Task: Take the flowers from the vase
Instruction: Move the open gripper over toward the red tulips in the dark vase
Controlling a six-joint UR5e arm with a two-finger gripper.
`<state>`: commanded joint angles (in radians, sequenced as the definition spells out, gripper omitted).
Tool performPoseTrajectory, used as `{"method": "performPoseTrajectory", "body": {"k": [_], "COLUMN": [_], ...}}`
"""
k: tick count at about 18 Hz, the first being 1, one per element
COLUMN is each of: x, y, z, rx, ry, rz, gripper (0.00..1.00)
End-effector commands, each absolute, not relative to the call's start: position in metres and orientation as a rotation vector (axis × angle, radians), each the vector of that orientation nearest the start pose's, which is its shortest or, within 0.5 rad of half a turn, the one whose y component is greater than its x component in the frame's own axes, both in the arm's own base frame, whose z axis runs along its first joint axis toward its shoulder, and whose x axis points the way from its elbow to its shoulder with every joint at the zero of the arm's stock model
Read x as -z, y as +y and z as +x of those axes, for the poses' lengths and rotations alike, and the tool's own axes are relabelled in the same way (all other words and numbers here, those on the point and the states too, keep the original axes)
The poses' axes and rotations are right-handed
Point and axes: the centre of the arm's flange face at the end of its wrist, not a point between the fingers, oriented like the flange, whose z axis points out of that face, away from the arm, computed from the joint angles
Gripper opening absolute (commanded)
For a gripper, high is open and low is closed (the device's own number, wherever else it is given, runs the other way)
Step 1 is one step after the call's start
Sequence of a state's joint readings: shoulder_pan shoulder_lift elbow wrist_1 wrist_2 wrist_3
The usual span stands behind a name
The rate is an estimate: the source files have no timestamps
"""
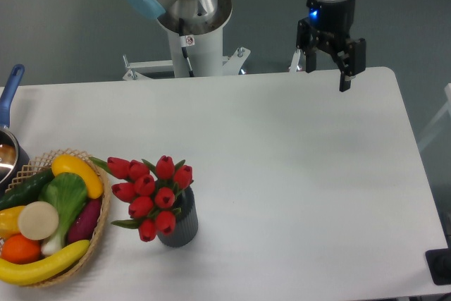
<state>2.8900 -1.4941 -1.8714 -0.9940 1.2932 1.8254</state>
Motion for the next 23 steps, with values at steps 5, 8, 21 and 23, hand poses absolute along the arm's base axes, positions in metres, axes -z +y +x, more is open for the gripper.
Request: {"method": "performPoseTrajectory", "body": {"k": [5, 8, 21, 23], "x": [-0.437, -0.431, -0.371, -0.371], "y": [0.278, 0.288, 0.386, 0.396], "z": [-0.417, -0.409, -0.372, -0.365], "rx": [-0.471, -0.412, -0.124, -0.064], "ry": [0.747, 0.528, 0.339, 0.354], "rz": [-2.700, -2.637, -2.467, -2.387], "gripper": [1.00, 1.00, 1.00, 1.00]}}
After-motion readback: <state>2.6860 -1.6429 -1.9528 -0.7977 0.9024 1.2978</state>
